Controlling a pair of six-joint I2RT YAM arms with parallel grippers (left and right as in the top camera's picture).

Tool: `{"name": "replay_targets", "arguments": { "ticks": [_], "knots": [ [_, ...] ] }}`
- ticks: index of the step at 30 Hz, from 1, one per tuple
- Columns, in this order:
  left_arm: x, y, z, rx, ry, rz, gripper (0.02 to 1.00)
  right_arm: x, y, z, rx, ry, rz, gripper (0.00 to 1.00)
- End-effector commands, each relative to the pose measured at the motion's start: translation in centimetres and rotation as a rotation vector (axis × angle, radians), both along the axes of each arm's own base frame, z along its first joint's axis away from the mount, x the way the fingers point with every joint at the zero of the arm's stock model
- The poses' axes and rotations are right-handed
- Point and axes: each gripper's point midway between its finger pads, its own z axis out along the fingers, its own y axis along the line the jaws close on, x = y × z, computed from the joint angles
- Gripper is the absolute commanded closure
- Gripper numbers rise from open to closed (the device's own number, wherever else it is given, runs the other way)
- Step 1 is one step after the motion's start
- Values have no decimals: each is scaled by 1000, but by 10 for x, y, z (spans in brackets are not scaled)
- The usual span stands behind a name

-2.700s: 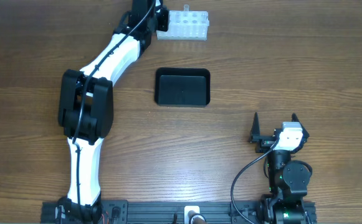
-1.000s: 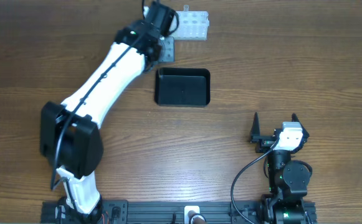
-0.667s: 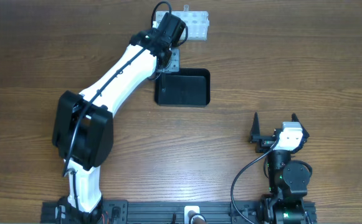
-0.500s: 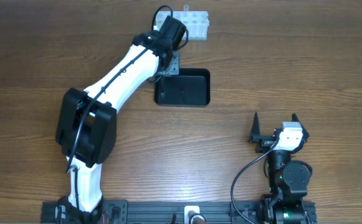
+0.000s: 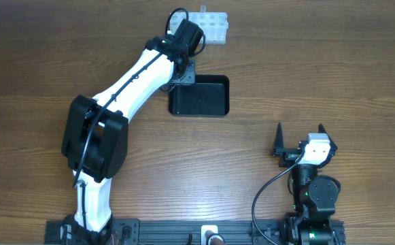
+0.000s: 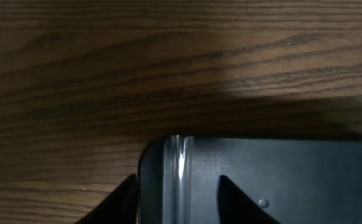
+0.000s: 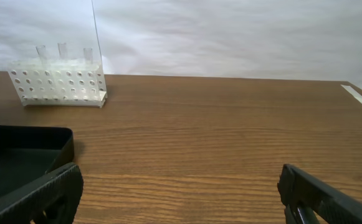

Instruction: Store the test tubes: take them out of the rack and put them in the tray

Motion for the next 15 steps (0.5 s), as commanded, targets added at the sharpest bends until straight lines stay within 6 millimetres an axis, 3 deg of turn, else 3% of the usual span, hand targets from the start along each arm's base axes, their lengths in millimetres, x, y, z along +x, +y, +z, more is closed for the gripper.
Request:
{"name": "replay_targets", "arguments": {
  "ticks": [1, 5, 8, 11, 15],
  "knots": [
    [31, 1, 32, -22, -100, 33, 579, 0, 0, -2, -4, 0, 1, 7],
    [68, -7, 86, -60, -277, 51, 566, 0, 0, -2, -4, 0, 1, 9],
    [92, -18, 111, -61, -387, -4, 524, 0, 0, -2, -4, 0, 1, 9],
    [110, -25, 120, -42, -440, -13, 452, 0, 0, -2, -4, 0, 0, 9],
    [131, -34, 110, -27, -463, -29, 413, 0, 0, -2, -4, 0, 1, 7]
  ]
}}
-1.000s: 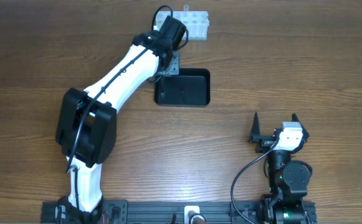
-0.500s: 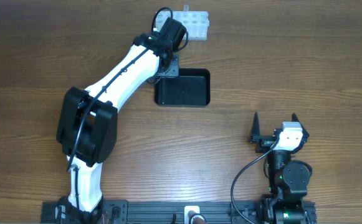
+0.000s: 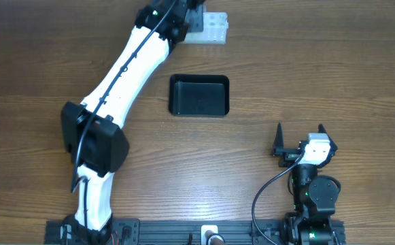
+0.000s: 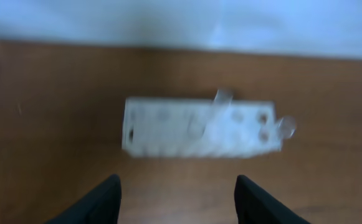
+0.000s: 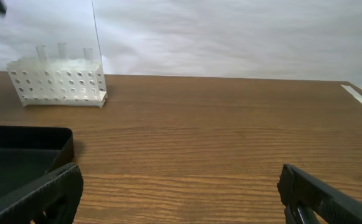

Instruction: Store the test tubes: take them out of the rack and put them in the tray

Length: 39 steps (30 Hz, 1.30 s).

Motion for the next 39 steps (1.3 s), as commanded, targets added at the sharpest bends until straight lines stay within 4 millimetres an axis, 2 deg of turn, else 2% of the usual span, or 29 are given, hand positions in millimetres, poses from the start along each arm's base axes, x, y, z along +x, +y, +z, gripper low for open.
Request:
{"name": "replay_targets", "arguments": {
  "ticks": [1, 5, 10, 14, 20, 32, 39],
  "knots": [
    [26, -6, -41, 89, 15, -12, 411, 0, 0, -2, -4, 0, 0, 9],
    [44, -15, -65, 94, 10, -14, 400, 0, 0, -2, -4, 0, 0, 7],
    [52, -21, -81, 93, 0, -24, 395, 0, 0, -2, -4, 0, 0, 9],
    [57, -23, -85, 95, -11, -30, 395, 0, 0, -1, -4, -1, 0, 7],
    [61, -22, -82, 85, -29, -25, 406, 0, 0, -1, -4, -1, 0, 7],
    [61, -23, -84, 86, -27, -26, 671, 0, 0, -2, -4, 0, 0, 7],
    [61, -23, -84, 86, -27, -26, 761, 0, 0, -2, -4, 0, 0, 7]
  ]
}}
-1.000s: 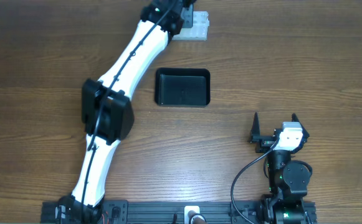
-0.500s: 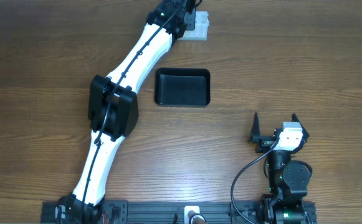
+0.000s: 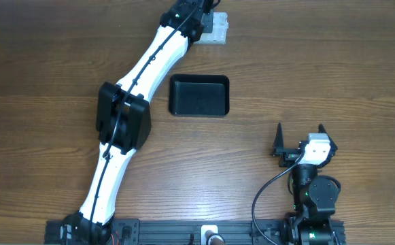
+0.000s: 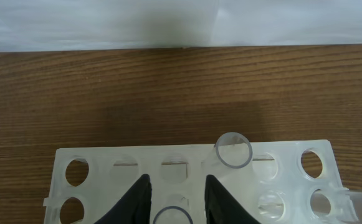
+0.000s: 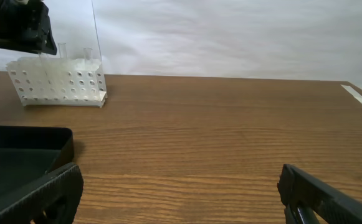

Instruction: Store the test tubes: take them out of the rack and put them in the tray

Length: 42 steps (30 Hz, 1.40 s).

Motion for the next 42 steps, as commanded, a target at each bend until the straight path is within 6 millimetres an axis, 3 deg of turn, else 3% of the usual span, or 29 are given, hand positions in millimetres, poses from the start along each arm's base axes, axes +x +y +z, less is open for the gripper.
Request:
{"name": "replay_targets", "arguments": {
  "ticks": [1, 13, 19, 22, 27, 31, 34, 37, 40, 42],
  "knots": [
    [5, 2, 6, 6, -21, 7, 774, 0, 0, -2, -4, 0, 1, 7],
    [5, 2, 6, 6, -23, 8, 855, 0, 0, -2, -4, 0, 1, 9],
    [4, 2, 23, -4, -46, 7, 879, 0, 0, -2, -3, 0, 1, 7],
    [3, 3, 47, -5, -81, -6, 879, 0, 0, -2, -4, 0, 1, 7],
    [-6, 10, 122, -33, -190, -12, 884, 0, 0, -2, -4, 0, 1, 9],
    [-25, 19, 187, -76, -276, -12, 897, 0, 0, -1, -4, 0, 1, 9],
    [-44, 26, 216, -102, -283, -15, 895, 0, 0, -2, -4, 0, 1, 9],
    [-68, 30, 211, -159, -182, 6, 895, 0, 0, -2, -4, 0, 1, 9],
    [-97, 40, 175, -182, 6, 93, 899, 0, 0, -2, -4, 0, 1, 9],
    [-116, 43, 136, -151, 144, 148, 897, 0, 0, -2, -4, 0, 1, 9]
  ]
}}
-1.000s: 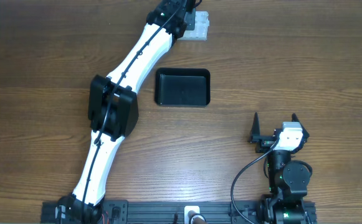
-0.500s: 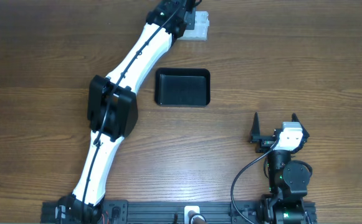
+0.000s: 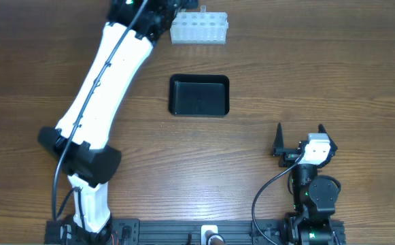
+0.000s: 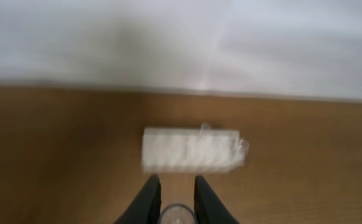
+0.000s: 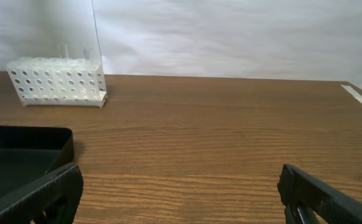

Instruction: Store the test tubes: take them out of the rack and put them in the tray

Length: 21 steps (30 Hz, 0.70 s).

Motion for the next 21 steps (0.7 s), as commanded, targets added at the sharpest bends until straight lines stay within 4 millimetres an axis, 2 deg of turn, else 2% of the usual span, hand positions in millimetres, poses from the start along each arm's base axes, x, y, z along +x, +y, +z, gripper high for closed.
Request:
{"name": "replay_targets", "arguments": {
  "ticks": [1, 3, 7, 9, 12, 21],
  "knots": [
    [-34, -1, -99, -16, 325, 129, 895, 0, 0, -1, -4, 0, 1, 9],
    [-47, 0, -131, 15, 410, 156, 893, 0, 0, -2, -4, 0, 1, 7],
    [-69, 0, -180, 45, 531, 174, 888, 0, 0, -2, -4, 0, 1, 7],
    [-76, 0, -193, 43, 571, 173, 893, 0, 0, -2, -4, 0, 1, 9],
    [-81, -3, -201, 45, 594, 164, 895, 0, 0, -1, -4, 0, 1, 7],
    [-79, -8, -234, 82, 641, 163, 888, 0, 0, -1, -4, 0, 1, 7]
  ]
}}
